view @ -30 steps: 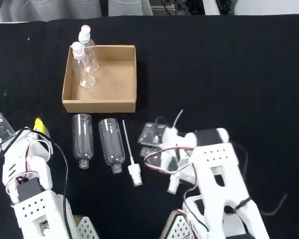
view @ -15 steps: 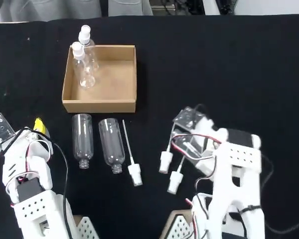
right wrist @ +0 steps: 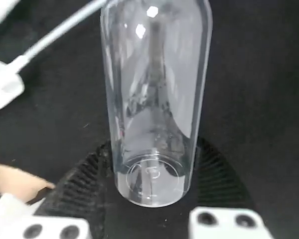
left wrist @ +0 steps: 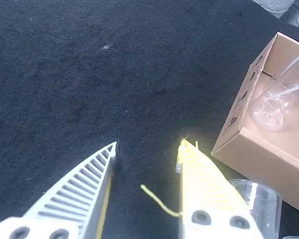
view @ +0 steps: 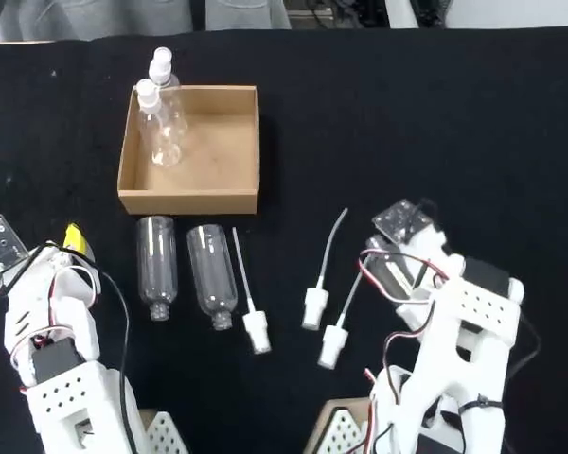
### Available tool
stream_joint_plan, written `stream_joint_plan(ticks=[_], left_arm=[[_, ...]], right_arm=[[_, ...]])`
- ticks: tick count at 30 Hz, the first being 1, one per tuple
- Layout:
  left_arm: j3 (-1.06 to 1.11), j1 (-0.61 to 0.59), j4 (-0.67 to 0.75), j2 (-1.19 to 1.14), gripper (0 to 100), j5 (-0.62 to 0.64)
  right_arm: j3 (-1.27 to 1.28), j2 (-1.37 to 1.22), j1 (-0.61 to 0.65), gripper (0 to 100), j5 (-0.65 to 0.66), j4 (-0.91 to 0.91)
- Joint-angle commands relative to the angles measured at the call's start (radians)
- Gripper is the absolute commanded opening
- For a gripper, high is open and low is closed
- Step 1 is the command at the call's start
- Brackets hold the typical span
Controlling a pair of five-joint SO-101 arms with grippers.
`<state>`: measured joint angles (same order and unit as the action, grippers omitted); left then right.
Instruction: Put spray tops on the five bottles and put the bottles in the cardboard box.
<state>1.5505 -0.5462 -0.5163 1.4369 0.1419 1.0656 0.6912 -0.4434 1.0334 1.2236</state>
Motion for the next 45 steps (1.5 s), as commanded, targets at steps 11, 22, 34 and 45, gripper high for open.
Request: stream_joint_plan(ticks=[11, 22, 34, 45], left_arm=[[-0.015, -0.005, 0.009, 0.026, 18, -0.008], [-0.015, -0.005, 0.009, 0.026, 18, -0.009], [-0.015, -0.005, 0.009, 0.026, 18, -0.011], [-0.004, -0.005, 0.015, 0.026, 18, -0.014]], right_arm=[[0.130, 0.030, -0.092, 13.8, 0.012, -0.201], [0.174, 0.030, -0.092, 14.2, 0.012, -0.224], [0.171, 0.035, -0.091, 29.3, 0.008, -0.224], [0.059, 0.030, -0.055, 29.3, 0.000, -0.089]])
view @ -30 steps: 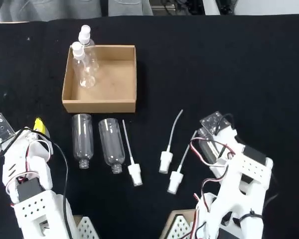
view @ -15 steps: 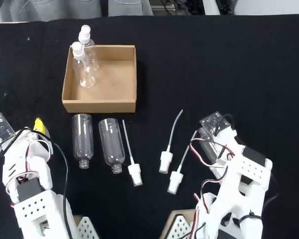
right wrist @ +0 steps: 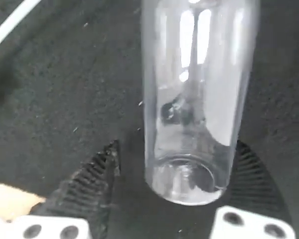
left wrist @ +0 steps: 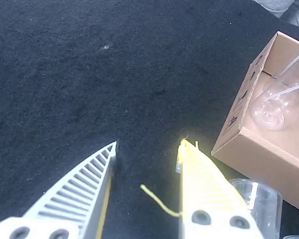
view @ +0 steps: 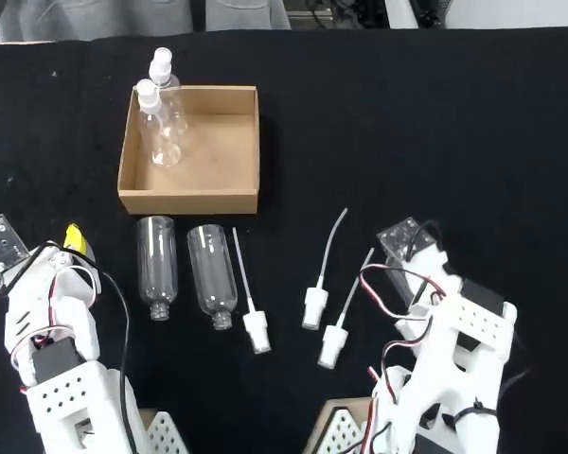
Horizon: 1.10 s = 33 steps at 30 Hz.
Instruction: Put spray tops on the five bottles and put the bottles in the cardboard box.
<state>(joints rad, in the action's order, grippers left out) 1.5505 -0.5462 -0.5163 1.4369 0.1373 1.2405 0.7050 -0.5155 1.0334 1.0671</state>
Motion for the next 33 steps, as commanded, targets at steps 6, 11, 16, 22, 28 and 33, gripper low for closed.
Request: stream_joint_plan(ticks=[6, 11, 16, 22, 28, 33], left_arm=[[-0.004, -0.005, 0.015, 0.026, 18, -0.009], [-0.004, -0.005, 0.015, 0.026, 18, -0.009], [-0.004, -0.005, 0.015, 0.026, 18, -0.009], [-0.002, -0.005, 0.015, 0.028, 18, -0.009], [-0.002, -0.005, 0.015, 0.028, 18, -0.009], [-0.002, -0.005, 0.015, 0.028, 18, -0.009]], right_arm=[[-0.165, 0.015, 0.092, 29.3, -0.103, 0.081], [-0.177, 0.015, 0.157, 29.3, -0.172, 0.080], [-0.199, 0.015, 0.201, 29.3, -0.229, 0.078], [-0.223, 0.015, 0.255, 29.3, -0.293, 0.080], [-0.251, 0.013, 0.295, 29.3, -0.358, 0.081], [-0.260, 0.013, 0.296, 29.3, -0.374, 0.074]])
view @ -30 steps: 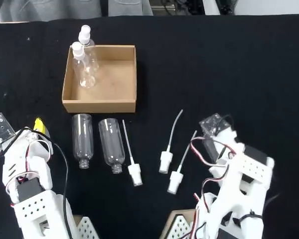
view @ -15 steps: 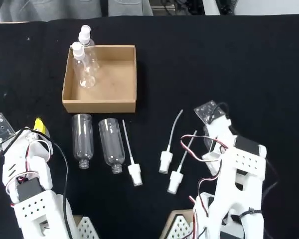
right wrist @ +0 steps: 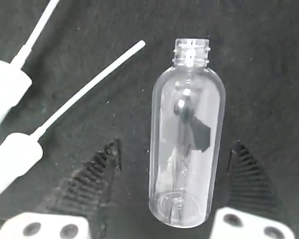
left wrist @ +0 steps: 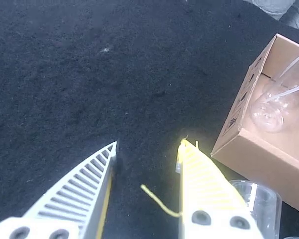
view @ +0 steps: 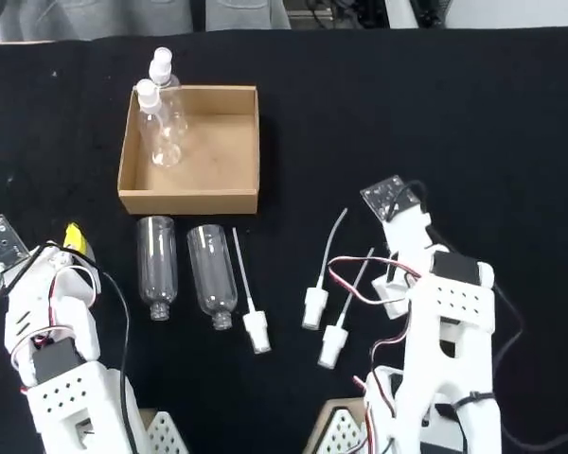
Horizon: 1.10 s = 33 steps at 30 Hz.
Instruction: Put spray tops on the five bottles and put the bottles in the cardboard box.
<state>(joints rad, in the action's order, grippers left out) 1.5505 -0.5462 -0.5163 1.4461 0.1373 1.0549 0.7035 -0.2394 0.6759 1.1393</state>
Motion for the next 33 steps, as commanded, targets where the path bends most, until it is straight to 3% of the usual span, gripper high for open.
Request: stream_joint_plan(ticks=[1, 33], left_arm=[[-0.002, -0.005, 0.015, 0.018, 18, -0.009], [-0.001, -0.007, 0.015, 0.018, 18, -0.009]], right_arm=[[-0.079, 0.015, 0.020, 29.3, -0.017, 0.003], [-0.176, -0.062, 0.089, 29.3, -0.130, -0.002]])
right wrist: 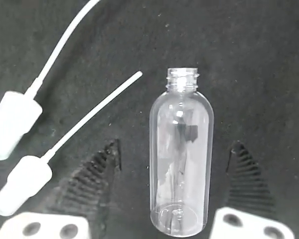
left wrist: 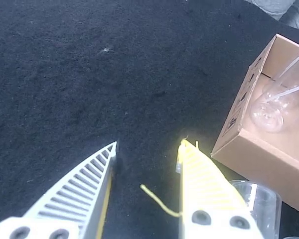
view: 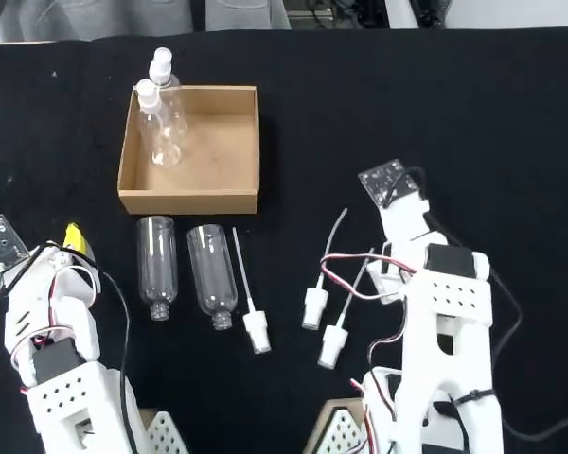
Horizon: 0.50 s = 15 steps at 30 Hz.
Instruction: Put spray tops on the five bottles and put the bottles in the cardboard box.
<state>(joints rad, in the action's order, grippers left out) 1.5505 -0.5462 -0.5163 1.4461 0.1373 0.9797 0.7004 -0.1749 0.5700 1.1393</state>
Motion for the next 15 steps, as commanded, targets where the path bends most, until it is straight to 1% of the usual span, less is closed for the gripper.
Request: stream_joint_plan(ticks=[1, 7, 11, 15], left_arm=[[-0.001, -0.007, 0.015, 0.018, 18, -0.009], [-0.001, -0.007, 0.015, 0.018, 18, -0.009], [-0.001, -0.007, 0.015, 0.018, 18, -0.009], [-0.001, -0.007, 0.015, 0.018, 18, -0.009]], right_arm=[[-0.120, -0.093, 0.023, 29.3, -0.025, 0.000], [-0.211, -0.265, 0.020, 29.3, -0.025, -0.005], [-0.231, -0.317, 0.018, 29.3, -0.025, -0.008], [-0.220, -0.344, 0.017, 29.3, -0.025, -0.055]])
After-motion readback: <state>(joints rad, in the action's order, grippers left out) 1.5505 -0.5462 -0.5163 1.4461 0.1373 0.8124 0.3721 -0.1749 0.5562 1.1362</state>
